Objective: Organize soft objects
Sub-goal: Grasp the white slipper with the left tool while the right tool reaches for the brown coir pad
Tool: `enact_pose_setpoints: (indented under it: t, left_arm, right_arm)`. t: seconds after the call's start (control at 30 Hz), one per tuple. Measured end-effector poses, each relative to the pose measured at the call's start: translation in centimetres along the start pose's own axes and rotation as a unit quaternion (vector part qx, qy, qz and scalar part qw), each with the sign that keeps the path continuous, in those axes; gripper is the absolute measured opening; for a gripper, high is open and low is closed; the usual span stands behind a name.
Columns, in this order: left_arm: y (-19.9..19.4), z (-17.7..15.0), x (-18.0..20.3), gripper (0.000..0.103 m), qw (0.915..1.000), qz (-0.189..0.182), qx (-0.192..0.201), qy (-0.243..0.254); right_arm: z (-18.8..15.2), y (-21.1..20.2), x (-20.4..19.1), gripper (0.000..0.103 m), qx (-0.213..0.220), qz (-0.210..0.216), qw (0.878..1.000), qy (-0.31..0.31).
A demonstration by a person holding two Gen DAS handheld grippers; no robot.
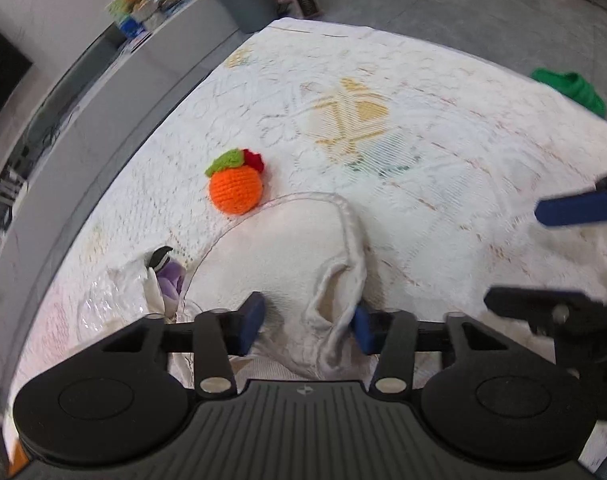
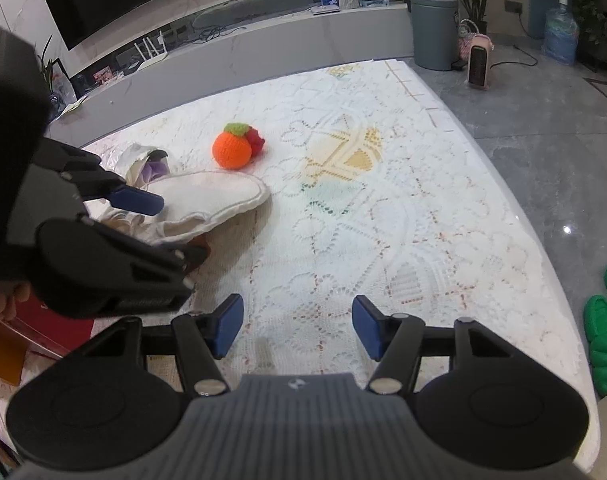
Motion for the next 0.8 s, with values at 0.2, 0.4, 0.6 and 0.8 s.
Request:
enact_pose_setpoints:
  t: [0.2, 0.4, 0.6, 0.8]
  left_arm:
    - [-1.4, -0.4, -1.0, 0.022, 0.9990, -0.028, 0.028, -0.021]
    - [-4.1, -1.0, -3.3, 0.016, 0.9956, -0.052, 0.056, -0.054]
    - [-6.1, -1.4, -5.7, 0.012, 0.9921, -0.069, 0.071, -0.077]
    - [-7.7, -2.4, -7.7, 0.009, 0.9870, -0.085, 0.088, -0.104]
  right_arm:
    - [0.4, 0.6, -0.3, 0.060, -0.007, 0.010, 1.000, -0.011]
    - [1.2, 0.9, -1.8, 0.064, -0.003, 0.023, 0.999, -0.049]
    - [2.7, 1.2, -3.8, 0.077, 0.000, 0.045, 0.994, -0.095]
    - [3.9, 1.0, -5.7, 0.082, 0.007, 0.068, 0.992, -0.110]
Point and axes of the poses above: each gripper's, at about its wrist camera, not at the fingertips, and y roughly the way its jaws point, x to its right, z to its top, the point moved 2 cm from there along y, roughly the way its jaws point, and after that the axes turned 13 degrees about -x, right-handed, at the moved point
